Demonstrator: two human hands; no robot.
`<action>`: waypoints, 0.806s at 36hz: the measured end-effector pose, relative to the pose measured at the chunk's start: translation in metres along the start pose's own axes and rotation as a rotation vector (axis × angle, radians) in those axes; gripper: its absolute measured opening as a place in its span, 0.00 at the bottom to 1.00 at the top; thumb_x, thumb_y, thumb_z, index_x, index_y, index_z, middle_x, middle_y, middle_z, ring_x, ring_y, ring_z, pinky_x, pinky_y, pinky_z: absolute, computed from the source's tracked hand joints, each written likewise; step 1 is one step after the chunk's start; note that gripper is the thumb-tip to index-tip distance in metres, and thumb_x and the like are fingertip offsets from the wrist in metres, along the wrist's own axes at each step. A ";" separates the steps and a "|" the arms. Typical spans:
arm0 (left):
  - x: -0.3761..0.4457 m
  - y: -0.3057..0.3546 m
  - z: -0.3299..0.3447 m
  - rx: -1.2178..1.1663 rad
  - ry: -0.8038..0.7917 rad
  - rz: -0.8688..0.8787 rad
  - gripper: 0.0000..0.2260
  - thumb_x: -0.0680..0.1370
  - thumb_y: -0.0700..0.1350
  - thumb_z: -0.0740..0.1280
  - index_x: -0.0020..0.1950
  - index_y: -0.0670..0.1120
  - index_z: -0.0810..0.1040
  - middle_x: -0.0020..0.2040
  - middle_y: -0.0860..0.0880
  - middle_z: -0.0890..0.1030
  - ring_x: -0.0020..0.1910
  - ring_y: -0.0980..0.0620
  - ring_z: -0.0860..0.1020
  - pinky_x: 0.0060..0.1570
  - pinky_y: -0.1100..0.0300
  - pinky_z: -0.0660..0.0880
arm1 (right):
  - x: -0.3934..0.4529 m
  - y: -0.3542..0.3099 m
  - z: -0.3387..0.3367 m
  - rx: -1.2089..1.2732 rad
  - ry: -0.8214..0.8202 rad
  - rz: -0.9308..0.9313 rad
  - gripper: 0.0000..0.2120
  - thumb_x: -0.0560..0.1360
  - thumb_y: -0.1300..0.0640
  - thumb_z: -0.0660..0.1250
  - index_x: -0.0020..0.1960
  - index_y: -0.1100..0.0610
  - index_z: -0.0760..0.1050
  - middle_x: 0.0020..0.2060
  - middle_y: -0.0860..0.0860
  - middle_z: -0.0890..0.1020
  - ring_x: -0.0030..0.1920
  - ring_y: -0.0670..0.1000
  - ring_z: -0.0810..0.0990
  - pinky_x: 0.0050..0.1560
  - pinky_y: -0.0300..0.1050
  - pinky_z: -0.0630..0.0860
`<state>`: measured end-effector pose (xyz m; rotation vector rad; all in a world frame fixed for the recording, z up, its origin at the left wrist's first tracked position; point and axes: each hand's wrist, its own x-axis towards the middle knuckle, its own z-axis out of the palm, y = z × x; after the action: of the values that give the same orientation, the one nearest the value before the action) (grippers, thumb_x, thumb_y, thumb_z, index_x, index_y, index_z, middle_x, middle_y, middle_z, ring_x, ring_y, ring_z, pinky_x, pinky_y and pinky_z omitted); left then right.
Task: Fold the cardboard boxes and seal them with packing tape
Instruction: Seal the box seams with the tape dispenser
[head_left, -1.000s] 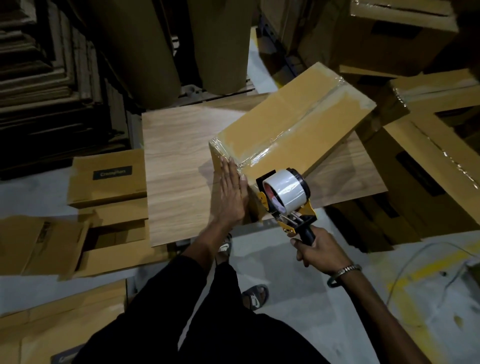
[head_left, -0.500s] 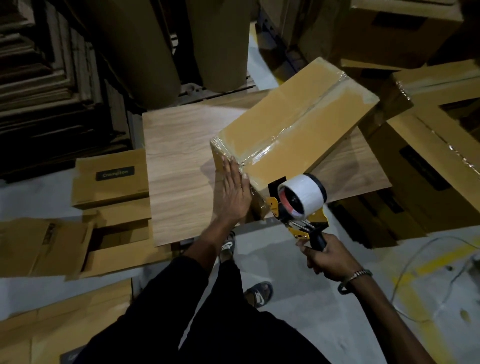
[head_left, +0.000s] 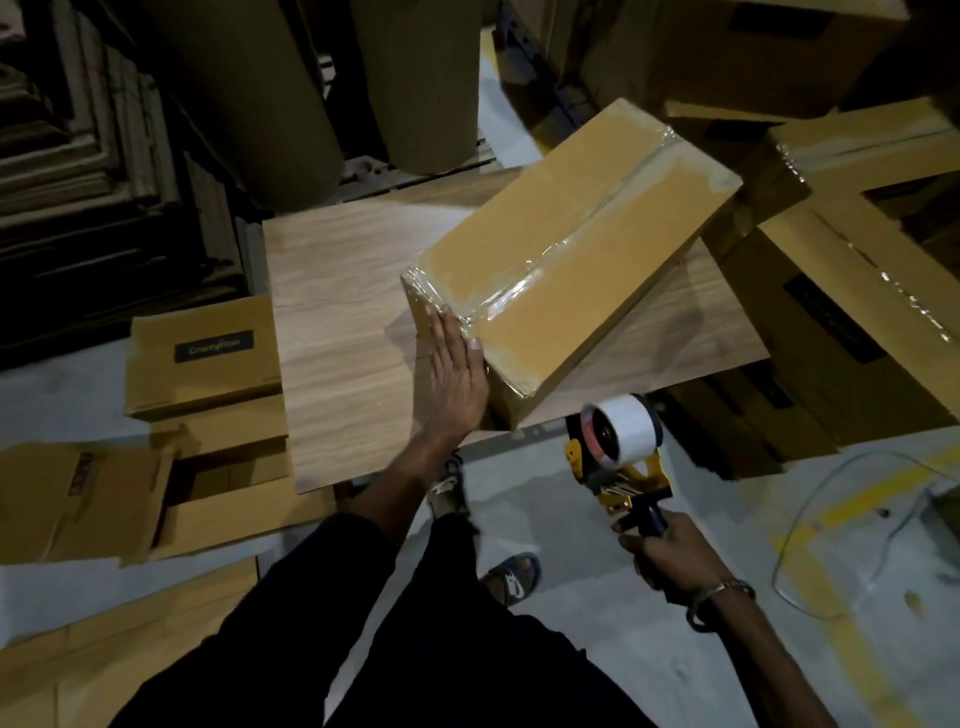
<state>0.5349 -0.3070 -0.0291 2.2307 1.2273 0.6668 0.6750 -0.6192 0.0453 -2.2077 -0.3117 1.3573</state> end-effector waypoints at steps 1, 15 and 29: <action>-0.001 0.005 -0.001 -0.025 0.004 -0.029 0.28 0.89 0.52 0.42 0.84 0.37 0.41 0.84 0.37 0.40 0.85 0.41 0.42 0.83 0.42 0.49 | -0.001 0.001 -0.001 0.005 0.015 -0.013 0.04 0.78 0.64 0.71 0.52 0.60 0.81 0.25 0.55 0.77 0.25 0.54 0.73 0.31 0.47 0.70; -0.033 0.100 0.042 -0.601 0.280 -0.478 0.33 0.87 0.61 0.50 0.86 0.46 0.44 0.86 0.47 0.47 0.85 0.52 0.51 0.83 0.47 0.54 | -0.008 -0.050 -0.021 0.236 0.137 -0.181 0.05 0.80 0.66 0.70 0.54 0.59 0.82 0.25 0.56 0.76 0.24 0.52 0.72 0.28 0.45 0.68; -0.029 0.067 0.028 -0.572 0.057 -0.483 0.32 0.83 0.71 0.47 0.81 0.67 0.34 0.86 0.47 0.44 0.83 0.42 0.58 0.80 0.40 0.59 | 0.007 -0.115 -0.051 0.217 0.115 -0.286 0.06 0.80 0.63 0.71 0.56 0.62 0.80 0.28 0.57 0.80 0.26 0.54 0.76 0.29 0.46 0.71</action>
<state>0.5800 -0.3686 -0.0123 1.3958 1.3299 0.7644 0.7322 -0.5354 0.1208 -1.9657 -0.4010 1.0540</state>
